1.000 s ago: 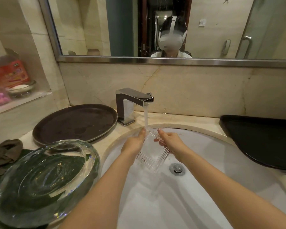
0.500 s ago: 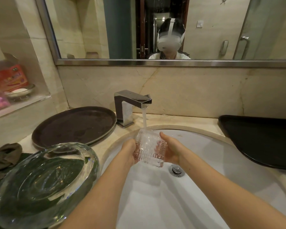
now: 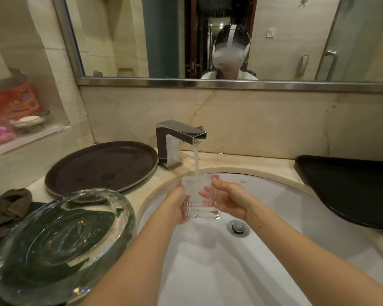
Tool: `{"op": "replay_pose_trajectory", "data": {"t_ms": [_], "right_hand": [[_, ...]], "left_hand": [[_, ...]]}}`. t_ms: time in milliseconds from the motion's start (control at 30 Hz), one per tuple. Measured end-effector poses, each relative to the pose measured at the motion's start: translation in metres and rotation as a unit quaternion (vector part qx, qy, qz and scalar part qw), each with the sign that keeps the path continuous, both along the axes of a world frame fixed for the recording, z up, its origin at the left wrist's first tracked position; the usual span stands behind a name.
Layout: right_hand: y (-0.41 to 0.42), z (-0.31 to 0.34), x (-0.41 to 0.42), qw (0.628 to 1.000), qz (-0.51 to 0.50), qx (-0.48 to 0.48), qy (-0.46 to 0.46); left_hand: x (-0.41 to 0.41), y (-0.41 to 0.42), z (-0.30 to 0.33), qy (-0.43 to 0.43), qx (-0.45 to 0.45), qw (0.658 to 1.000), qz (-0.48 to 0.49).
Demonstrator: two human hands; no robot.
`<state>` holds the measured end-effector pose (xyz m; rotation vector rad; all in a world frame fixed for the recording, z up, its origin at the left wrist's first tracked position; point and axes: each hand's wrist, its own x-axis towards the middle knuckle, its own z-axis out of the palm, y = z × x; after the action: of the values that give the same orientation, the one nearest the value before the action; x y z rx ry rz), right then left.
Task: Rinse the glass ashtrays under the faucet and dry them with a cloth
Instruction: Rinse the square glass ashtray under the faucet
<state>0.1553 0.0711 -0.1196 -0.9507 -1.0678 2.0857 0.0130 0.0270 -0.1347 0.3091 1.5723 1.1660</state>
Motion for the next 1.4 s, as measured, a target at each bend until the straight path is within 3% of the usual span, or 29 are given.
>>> {"op": "replay_pose_trajectory", "data": {"t_ms": [133,333,433,533,600,667,767,833,900,1000,1133,1200,1333,1400], "right_hand": [[-0.006,0.000,-0.009,0.999,-0.012,0.027,0.013],[-0.010,-0.005,-0.025,0.996,-0.072,0.037,-0.030],[-0.007,-0.002,-0.023,0.996,-0.089,0.015,-0.005],[-0.007,0.002,-0.021,0.996,-0.073,0.041,-0.011],[-0.011,0.004,-0.024,0.985,-0.051,0.133,-0.095],[-0.018,0.005,-0.027,0.928,-0.034,0.275,-0.251],[-0.031,0.006,-0.030,0.819,0.017,0.432,-0.378],[-0.038,0.003,-0.032,0.750,0.054,0.518,-0.407],[-0.044,-0.001,-0.033,0.705,0.083,0.568,-0.417],[-0.041,-0.001,-0.027,0.658,0.100,0.594,-0.452],[-0.028,0.002,-0.017,0.561,0.144,0.615,-0.535],[-0.025,0.002,-0.019,0.571,0.171,0.577,-0.559],[-0.030,0.004,-0.030,0.645,0.151,0.520,-0.540],[-0.034,0.006,-0.028,0.644,0.126,0.545,-0.522]], "left_hand": [[0.009,0.003,-0.013,0.287,0.012,0.955,-0.072],[0.014,0.029,-0.047,0.334,0.061,0.931,-0.133],[0.033,0.009,-0.013,0.359,0.122,0.902,-0.208],[0.037,0.004,-0.006,0.292,0.165,0.918,-0.212],[0.037,0.002,0.000,0.152,0.192,0.954,-0.175],[0.033,-0.003,0.009,-0.005,0.181,0.973,-0.146],[0.020,-0.003,0.012,-0.094,0.149,0.978,-0.114],[0.015,-0.003,0.012,-0.108,0.150,0.981,-0.068],[0.011,-0.003,0.011,-0.087,0.148,0.985,-0.008],[0.009,0.002,0.004,-0.080,0.151,0.984,0.041],[0.009,0.005,0.002,-0.047,0.161,0.985,0.034],[0.012,0.003,0.004,-0.046,0.171,0.984,0.009],[0.011,0.000,0.005,-0.046,0.175,0.983,-0.029],[0.011,0.000,0.006,-0.044,0.185,0.981,-0.025]]}}
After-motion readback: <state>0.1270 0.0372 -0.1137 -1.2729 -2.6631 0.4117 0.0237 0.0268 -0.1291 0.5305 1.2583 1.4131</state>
